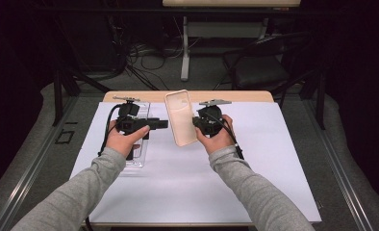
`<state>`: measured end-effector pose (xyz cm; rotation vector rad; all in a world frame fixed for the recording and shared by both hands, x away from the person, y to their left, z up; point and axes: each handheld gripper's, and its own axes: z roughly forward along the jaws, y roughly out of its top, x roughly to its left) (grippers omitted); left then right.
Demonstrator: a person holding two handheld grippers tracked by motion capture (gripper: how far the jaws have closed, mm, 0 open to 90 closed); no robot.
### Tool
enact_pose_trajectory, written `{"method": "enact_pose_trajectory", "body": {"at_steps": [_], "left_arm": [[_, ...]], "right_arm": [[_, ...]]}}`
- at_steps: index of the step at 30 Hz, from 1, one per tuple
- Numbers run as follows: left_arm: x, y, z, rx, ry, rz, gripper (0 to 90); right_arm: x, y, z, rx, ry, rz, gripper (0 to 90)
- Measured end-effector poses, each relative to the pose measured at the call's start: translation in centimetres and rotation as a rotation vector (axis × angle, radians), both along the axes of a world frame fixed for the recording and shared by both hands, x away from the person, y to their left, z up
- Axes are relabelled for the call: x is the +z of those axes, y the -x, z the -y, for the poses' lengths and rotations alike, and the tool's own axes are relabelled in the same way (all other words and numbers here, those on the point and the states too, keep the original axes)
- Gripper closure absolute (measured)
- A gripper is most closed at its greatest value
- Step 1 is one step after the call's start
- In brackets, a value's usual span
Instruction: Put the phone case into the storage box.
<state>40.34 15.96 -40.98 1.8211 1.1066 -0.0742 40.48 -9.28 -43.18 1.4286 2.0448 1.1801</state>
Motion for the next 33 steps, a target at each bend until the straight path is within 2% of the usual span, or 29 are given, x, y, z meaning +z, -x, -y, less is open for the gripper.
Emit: {"method": "enact_pose_trajectory", "body": {"at_steps": [7, 13, 16, 19, 23, 27, 33], "left_arm": [[-0.4, -0.1, 1.2, -0.016, -0.018, -0.012, 49.4], [-0.8, -0.4, 1.5, 0.000, -0.023, -0.024, 52.0], [-1.0, -0.5, 1.4, 0.004, -0.003, -0.035, 54.1], [-1.2, -0.5, 1.3, 0.008, -0.008, -0.043, 56.1], [-1.5, -0.6, 1.1, 0.014, 0.012, -0.082, 58.3], [-1.5, -0.6, 1.2, 0.013, 0.010, -0.085, 60.3], [-1.5, -0.4, 1.2, 0.028, 0.038, -0.098, 65.7]], "right_arm": [[0.1, 0.2, -0.5, 0.017, -0.010, -0.003, 88.0], [0.2, 0.4, -0.8, 0.028, -0.018, -0.006, 88.0], [0.2, 0.4, -0.9, 0.033, -0.019, -0.004, 88.0], [0.3, 0.5, -1.0, 0.037, -0.021, -0.003, 88.0], [0.3, 0.6, -1.1, 0.040, -0.022, -0.007, 88.0], [0.2, 0.6, -1.3, 0.046, -0.020, -0.008, 88.0], [0.2, 0.8, -1.5, 0.055, -0.017, -0.007, 88.0]]}}
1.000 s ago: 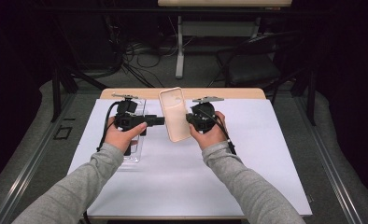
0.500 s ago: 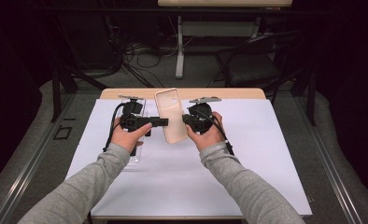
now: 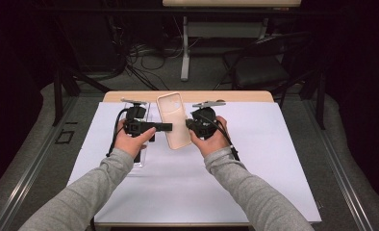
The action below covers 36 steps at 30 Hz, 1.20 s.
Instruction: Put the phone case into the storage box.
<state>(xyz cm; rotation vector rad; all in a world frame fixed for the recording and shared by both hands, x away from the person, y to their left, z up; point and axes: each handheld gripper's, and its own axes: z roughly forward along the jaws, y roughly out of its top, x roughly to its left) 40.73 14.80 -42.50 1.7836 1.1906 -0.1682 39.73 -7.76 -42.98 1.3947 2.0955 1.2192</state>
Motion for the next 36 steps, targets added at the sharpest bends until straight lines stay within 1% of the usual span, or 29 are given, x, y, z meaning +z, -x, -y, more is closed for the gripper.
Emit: {"method": "enact_pose_trajectory", "body": {"at_steps": [3, 11, 15, 16, 21, 28, 31, 36], "left_arm": [[0.02, 0.07, -0.03, 0.006, 0.017, -0.014, 68.1], [0.00, 0.10, -0.12, 0.019, 0.015, -0.031, 72.7], [-0.06, 0.04, -0.24, 0.024, 0.021, -0.049, 74.8], [-0.08, 0.01, -0.28, 0.022, 0.026, -0.058, 76.4], [-0.12, -0.03, -0.36, 0.029, 0.024, -0.065, 77.5], [-0.19, -0.11, -0.51, 0.032, 0.032, -0.089, 78.7], [-0.20, -0.10, -0.53, 0.038, 0.049, -0.099, 78.8], [-0.18, -0.07, -0.56, 0.037, 0.043, -0.103, 79.0]], "right_arm": [[-0.01, 0.04, -0.07, 0.003, -0.001, -0.003, 87.9], [-0.14, -0.02, -0.10, 0.006, 0.004, -0.004, 88.0], [-0.14, 0.03, -0.13, 0.005, 0.003, -0.007, 88.0], [-0.14, 0.01, -0.12, 0.005, 0.003, -0.006, 87.9], [-0.15, 0.01, -0.13, 0.006, 0.005, -0.006, 88.0], [-0.21, 0.02, -0.18, 0.007, 0.006, -0.006, 87.9], [-0.21, 0.05, -0.21, 0.008, 0.006, -0.005, 88.0], [-0.22, 0.08, -0.22, 0.010, 0.008, -0.005, 88.0]]}}
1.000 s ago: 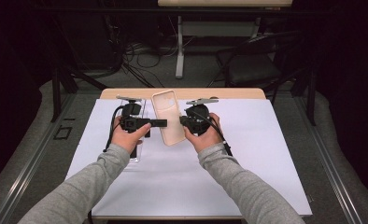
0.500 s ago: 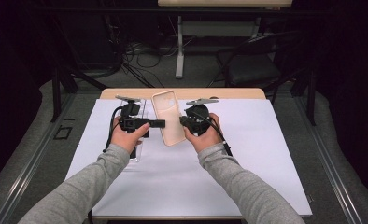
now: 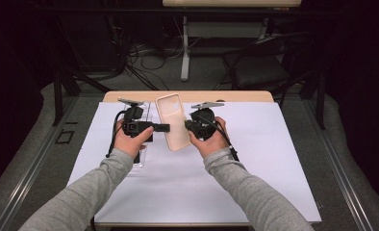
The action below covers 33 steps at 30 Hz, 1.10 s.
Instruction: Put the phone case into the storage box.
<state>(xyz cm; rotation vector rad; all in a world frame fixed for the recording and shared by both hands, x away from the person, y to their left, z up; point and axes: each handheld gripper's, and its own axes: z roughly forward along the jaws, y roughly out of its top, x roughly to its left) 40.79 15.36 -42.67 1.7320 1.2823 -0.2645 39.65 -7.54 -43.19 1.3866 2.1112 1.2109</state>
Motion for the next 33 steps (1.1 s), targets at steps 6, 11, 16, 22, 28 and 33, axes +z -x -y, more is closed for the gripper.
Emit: {"method": "enact_pose_trajectory", "body": {"at_steps": [6, 11, 16, 22, 28, 33], "left_arm": [[-0.01, 0.02, -0.01, 0.005, -0.006, -0.003, 79.4], [0.02, 0.05, -0.01, 0.007, -0.005, -0.006, 79.7], [0.01, 0.07, 0.04, 0.006, -0.012, -0.006, 79.9], [0.00, 0.07, 0.02, 0.012, -0.012, 0.000, 80.1], [0.08, 0.13, 0.00, 0.006, -0.018, 0.002, 80.2], [0.09, 0.14, 0.01, 0.004, -0.019, 0.002, 80.3]], "right_arm": [[-0.04, 0.00, -0.04, 0.002, 0.000, 0.000, 88.0], [-0.05, 0.00, -0.03, 0.004, -0.001, -0.001, 87.9], [-0.07, -0.01, -0.03, 0.004, -0.001, -0.006, 87.9], [-0.05, 0.01, -0.05, 0.004, -0.003, -0.006, 87.8], [-0.01, 0.04, -0.02, 0.006, -0.002, -0.003, 87.8], [-0.02, 0.05, -0.03, 0.006, -0.002, -0.005, 87.7]]}}
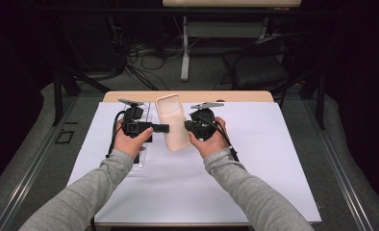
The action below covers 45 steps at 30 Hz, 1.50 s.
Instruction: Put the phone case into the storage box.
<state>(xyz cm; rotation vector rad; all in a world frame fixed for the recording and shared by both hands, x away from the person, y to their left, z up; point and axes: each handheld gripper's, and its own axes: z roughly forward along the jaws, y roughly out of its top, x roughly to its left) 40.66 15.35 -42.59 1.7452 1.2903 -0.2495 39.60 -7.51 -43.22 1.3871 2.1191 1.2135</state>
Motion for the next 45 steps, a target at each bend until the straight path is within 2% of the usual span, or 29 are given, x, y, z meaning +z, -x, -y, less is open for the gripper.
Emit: {"method": "enact_pose_trajectory", "body": {"at_steps": [11, 23, 36, 42, 45], "left_arm": [[0.1, 0.0, 0.0, -0.004, 0.000, 0.002, 80.5], [0.2, 0.2, 0.0, 0.000, -0.001, 0.026, 80.6], [0.3, 0.2, -0.5, 0.007, -0.005, 0.045, 80.6], [0.0, 0.1, -1.0, 0.022, -0.009, 0.048, 80.6], [0.0, 0.1, -1.2, 0.025, -0.014, 0.049, 80.6]], "right_arm": [[0.0, 0.0, 0.0, -0.001, -0.006, -0.002, 87.4], [0.0, -0.1, 0.0, 0.000, -0.021, -0.010, 86.7], [0.4, -0.1, 0.6, 0.015, -0.058, -0.006, 75.4], [0.7, 0.0, 1.1, 0.030, -0.106, -0.009, 68.4], [0.8, 0.0, 1.2, 0.038, -0.100, -0.017, 66.8]]}}
